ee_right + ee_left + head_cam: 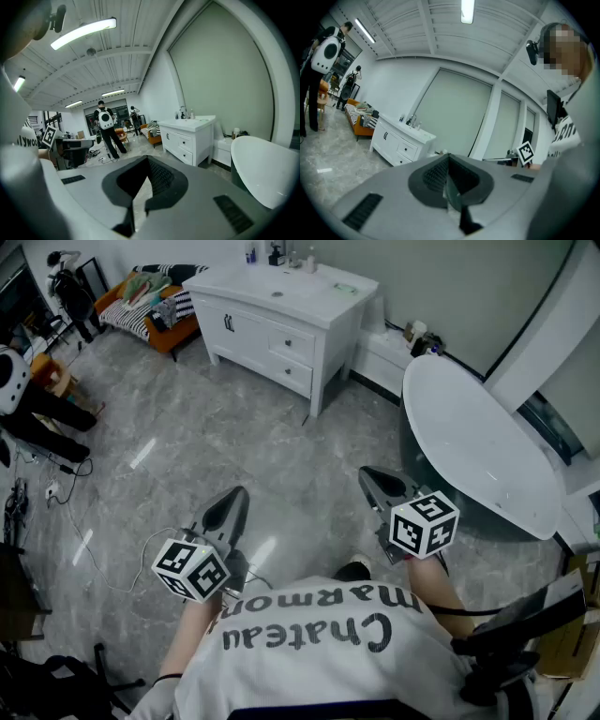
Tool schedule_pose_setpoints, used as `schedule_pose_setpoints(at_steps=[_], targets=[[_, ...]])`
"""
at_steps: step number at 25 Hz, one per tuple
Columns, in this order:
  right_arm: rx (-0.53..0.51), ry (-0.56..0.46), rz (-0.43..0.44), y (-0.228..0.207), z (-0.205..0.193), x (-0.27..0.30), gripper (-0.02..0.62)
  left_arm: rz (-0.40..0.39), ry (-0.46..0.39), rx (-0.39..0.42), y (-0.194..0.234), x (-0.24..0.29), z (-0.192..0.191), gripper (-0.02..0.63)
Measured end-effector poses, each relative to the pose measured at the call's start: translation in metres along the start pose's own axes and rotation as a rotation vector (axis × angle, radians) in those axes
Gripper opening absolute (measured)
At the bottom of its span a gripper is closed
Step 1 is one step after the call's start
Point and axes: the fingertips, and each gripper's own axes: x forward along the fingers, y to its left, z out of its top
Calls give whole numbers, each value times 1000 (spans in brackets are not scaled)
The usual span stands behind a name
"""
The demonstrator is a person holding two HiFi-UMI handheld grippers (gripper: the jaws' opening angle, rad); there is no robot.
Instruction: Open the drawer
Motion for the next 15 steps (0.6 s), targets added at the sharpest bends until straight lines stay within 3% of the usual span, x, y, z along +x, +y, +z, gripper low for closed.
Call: schedule_pose_setpoints(at_steps=[15], targets=[[2,4,51,24,5,16,6,26,-28,-32,11,-31,2,5]])
